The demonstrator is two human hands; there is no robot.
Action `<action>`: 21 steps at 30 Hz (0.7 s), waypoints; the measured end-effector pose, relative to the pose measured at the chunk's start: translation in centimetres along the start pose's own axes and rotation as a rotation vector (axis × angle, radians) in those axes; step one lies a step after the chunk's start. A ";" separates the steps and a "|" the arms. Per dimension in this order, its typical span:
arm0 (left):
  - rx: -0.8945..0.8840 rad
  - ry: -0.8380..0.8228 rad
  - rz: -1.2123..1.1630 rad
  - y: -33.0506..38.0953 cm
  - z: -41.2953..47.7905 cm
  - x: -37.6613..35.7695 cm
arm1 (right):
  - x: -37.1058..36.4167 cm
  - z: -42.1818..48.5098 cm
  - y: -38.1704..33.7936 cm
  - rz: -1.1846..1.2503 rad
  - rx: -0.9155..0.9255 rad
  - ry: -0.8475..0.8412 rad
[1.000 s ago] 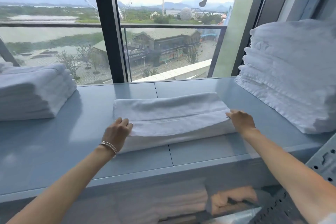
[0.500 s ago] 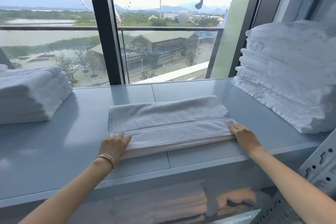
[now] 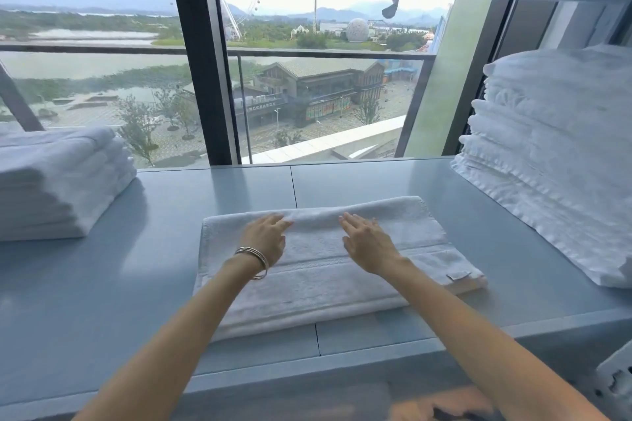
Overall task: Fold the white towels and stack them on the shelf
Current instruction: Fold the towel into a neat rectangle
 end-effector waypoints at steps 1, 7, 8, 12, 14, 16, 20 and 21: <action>0.023 0.016 0.025 0.1 0.8 -0.7 | -0.4 1.2 -1.0 0.024 0.030 -0.005; 0.292 -0.073 -0.017 -2.7 2.7 -4.9 | -4.6 5.8 -2.4 0.029 0.088 -0.175; 0.324 -0.069 -0.032 -3.3 2.5 -5.2 | -5.3 6.1 -1.4 0.030 0.065 -0.197; 0.446 0.019 -0.048 -6.9 2.1 -4.4 | -6.3 5.8 7.3 -0.001 -0.151 -0.181; 0.510 0.026 -0.043 -8.4 2.1 -4.3 | -6.8 4.8 12.1 -0.018 -0.247 -0.201; 0.556 0.016 -0.022 -9.1 2.2 -4.3 | -7.2 3.8 15.3 0.008 -0.310 -0.230; 0.615 0.070 -0.005 -8.3 1.7 -4.0 | -7.0 3.4 16.3 -0.032 -0.377 -0.159; 0.579 0.084 -0.007 -7.2 1.7 -4.1 | -6.6 3.5 15.7 -0.061 -0.396 -0.097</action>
Point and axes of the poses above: each hand's wrist, its own z-axis towards the middle knuckle, its own x-axis out of the back of the hand, y = z × x, the point moved 7 cm from there along z, towards the middle knuckle, and after that the axes turned 12 degrees about -z, right-handed, at the moved point
